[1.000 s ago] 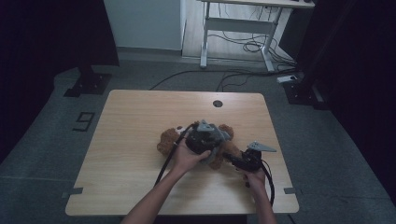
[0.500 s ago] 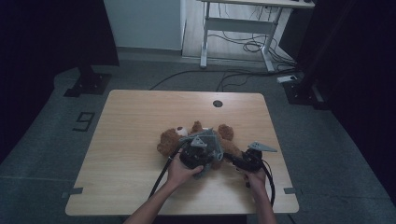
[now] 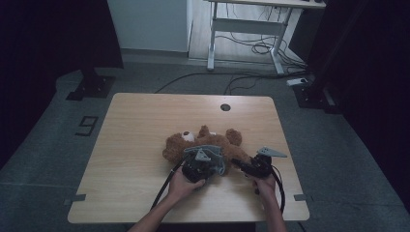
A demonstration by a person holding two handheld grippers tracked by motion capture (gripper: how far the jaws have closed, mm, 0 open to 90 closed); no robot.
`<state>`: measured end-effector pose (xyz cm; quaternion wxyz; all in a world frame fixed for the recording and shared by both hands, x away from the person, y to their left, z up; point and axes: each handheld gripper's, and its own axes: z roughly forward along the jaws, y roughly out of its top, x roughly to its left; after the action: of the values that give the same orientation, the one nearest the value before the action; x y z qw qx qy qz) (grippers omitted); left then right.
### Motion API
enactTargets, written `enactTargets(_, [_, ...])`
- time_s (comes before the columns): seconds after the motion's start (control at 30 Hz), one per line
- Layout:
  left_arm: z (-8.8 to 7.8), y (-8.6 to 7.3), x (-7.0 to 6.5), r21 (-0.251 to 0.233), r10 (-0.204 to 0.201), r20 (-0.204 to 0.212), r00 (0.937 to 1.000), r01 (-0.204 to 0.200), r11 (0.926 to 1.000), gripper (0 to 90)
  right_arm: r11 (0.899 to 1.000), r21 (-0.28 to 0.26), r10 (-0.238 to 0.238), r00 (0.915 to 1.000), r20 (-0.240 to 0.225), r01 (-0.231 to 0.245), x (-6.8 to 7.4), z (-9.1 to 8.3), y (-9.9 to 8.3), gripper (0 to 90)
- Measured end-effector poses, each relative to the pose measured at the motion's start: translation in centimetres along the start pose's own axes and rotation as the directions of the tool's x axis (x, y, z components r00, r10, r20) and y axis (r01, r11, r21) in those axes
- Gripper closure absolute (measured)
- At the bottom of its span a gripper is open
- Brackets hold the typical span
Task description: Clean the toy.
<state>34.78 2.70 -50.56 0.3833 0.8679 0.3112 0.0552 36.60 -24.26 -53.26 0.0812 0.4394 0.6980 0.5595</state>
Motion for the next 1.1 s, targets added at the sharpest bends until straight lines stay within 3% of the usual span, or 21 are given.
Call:
enactTargets(0.17, [-2.3,1.7,-0.4,-0.085,0.011,-0.015,0.9998,-0.012,0.9963,80.8,1.0,-0.007,0.01,0.9999,-0.002,-0.01,-0.1,0.1,0.0,56.1])
enactTargets(0.33, [-5.6,4.7,0.4,-0.21,-0.009,-0.065,0.9978,-0.005,0.9776,80.8,1.0,-0.005,0.013,0.9999,-0.004,-0.013,0.0,0.1,-0.1,56.1])
enactTargets(0.5, [-5.9,7.5,1.0,-0.226,-0.013,-0.098,0.9951,-0.009,0.974,80.6,1.0,-0.006,0.018,0.9998,-0.005,-0.018,0.0,0.1,-0.1,56.1])
enactTargets(0.6, [-4.6,8.6,1.2,-0.201,-0.017,-0.104,0.9944,-0.004,0.9796,80.7,1.0,-0.003,0.015,0.9999,-0.005,-0.015,0.0,0.1,-0.1,56.0])
enactTargets(0.67, [-3.2,8.4,1.2,-0.151,-0.016,-0.094,0.9955,0.002,0.9885,80.7,1.0,-0.001,0.014,0.9999,-0.007,-0.014,0.0,0.1,-0.1,56.1])
enactTargets(0.73, [-1.5,7.2,1.1,-0.108,-0.01,-0.079,0.9968,0.002,0.9942,80.7,1.0,-0.004,0.014,0.9999,-0.009,-0.014,-0.1,0.1,-0.1,56.1])
enactTargets(0.87, [-0.7,5.2,1.5,-0.153,-0.05,-0.029,0.9983,0.045,0.9871,80.6,1.0,0.004,0.024,0.9995,-0.019,-0.024,-0.3,0.1,-0.1,56.2])
enactTargets(1.1, [-0.9,3.0,0.5,-0.137,-0.02,-0.025,0.9995,0.016,0.9904,80.7,0.999,-0.003,0.045,0.9985,-0.03,-0.045,0.0,-0.1,0.0,56.3])
